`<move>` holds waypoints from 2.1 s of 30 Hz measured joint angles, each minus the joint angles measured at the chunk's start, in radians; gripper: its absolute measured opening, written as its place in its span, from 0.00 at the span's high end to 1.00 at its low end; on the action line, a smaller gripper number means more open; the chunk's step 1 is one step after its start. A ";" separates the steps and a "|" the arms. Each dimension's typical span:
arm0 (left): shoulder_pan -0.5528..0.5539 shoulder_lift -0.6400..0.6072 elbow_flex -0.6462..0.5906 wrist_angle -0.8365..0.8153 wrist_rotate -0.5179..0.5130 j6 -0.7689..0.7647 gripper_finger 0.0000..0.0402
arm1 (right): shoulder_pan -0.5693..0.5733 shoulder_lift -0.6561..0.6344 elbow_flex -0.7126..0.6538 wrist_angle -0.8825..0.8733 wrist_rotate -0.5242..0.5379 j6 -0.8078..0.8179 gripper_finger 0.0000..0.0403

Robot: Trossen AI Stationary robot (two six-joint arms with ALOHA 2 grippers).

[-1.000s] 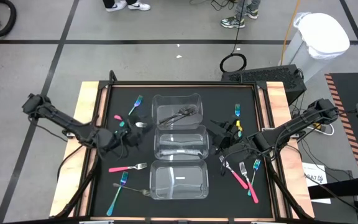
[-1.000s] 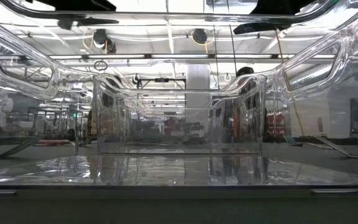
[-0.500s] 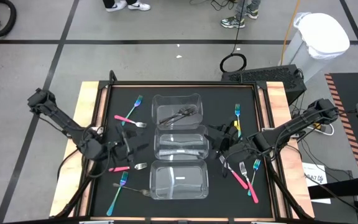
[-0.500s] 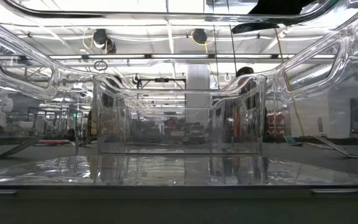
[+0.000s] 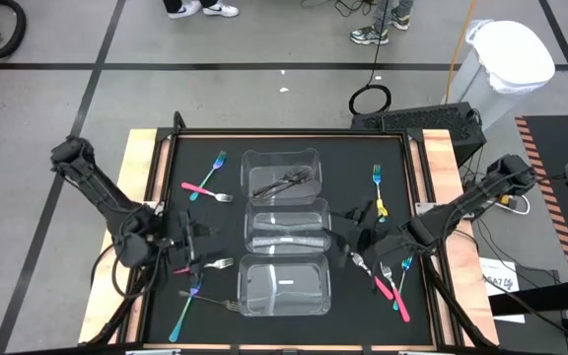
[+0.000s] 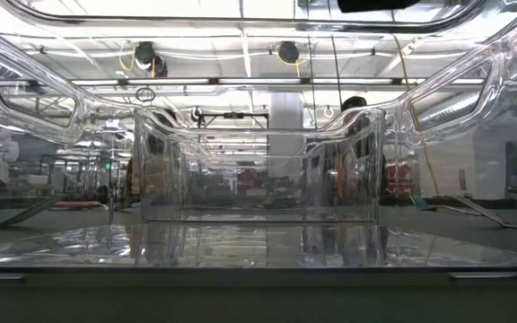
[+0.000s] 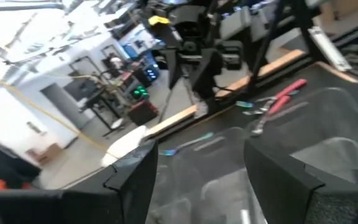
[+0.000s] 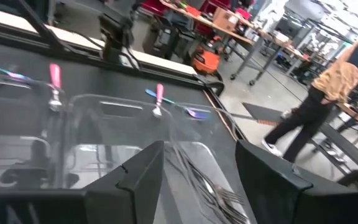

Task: Sort silverware by color (type)
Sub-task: Put the black fork into the top transparent bin

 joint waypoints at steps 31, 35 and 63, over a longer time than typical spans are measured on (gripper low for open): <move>-0.178 0.524 0.614 -0.810 0.215 -0.862 0.40 | 0.042 0.000 0.000 0.016 0.000 0.003 0.51; -0.178 0.547 0.614 -0.892 0.276 -1.069 0.40 | 0.044 0.000 0.000 0.016 -0.006 0.047 0.51; -0.148 0.797 0.560 -1.097 0.590 -1.446 0.40 | 0.132 0.000 0.000 0.179 -0.130 0.109 0.51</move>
